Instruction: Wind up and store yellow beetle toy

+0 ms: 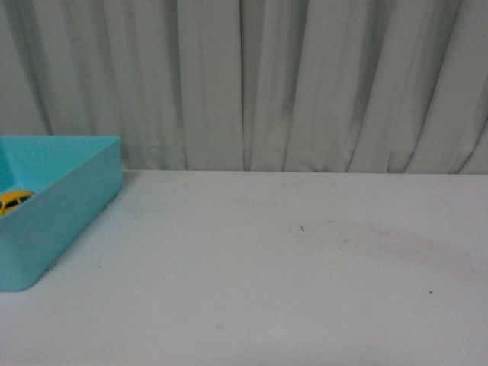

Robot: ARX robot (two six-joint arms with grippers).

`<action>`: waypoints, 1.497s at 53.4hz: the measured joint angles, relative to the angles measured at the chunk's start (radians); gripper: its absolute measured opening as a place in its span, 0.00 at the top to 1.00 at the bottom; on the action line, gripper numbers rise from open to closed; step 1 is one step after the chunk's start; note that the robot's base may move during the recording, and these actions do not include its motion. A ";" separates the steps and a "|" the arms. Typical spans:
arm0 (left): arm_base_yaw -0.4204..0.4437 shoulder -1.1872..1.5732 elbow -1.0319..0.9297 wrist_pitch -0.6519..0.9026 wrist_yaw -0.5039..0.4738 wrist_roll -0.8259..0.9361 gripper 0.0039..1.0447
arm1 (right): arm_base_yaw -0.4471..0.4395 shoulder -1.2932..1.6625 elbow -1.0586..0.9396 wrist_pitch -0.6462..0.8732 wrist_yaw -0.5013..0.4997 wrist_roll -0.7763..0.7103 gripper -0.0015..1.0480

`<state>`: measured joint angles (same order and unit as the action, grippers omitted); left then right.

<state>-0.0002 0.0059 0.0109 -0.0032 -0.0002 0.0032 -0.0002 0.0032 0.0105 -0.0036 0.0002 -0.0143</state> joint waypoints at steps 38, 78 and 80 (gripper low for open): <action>0.000 0.000 0.000 -0.001 0.000 0.000 0.06 | 0.000 0.000 0.000 -0.001 0.000 0.000 0.06; 0.000 0.000 0.000 -0.003 0.000 -0.001 0.06 | 0.000 0.000 0.000 -0.002 0.000 0.003 0.06; 0.000 0.000 0.000 -0.003 0.000 -0.001 0.06 | 0.000 0.000 0.000 -0.002 0.000 0.003 0.06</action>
<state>-0.0002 0.0059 0.0109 -0.0059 -0.0006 0.0025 -0.0002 0.0032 0.0109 -0.0055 0.0006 -0.0116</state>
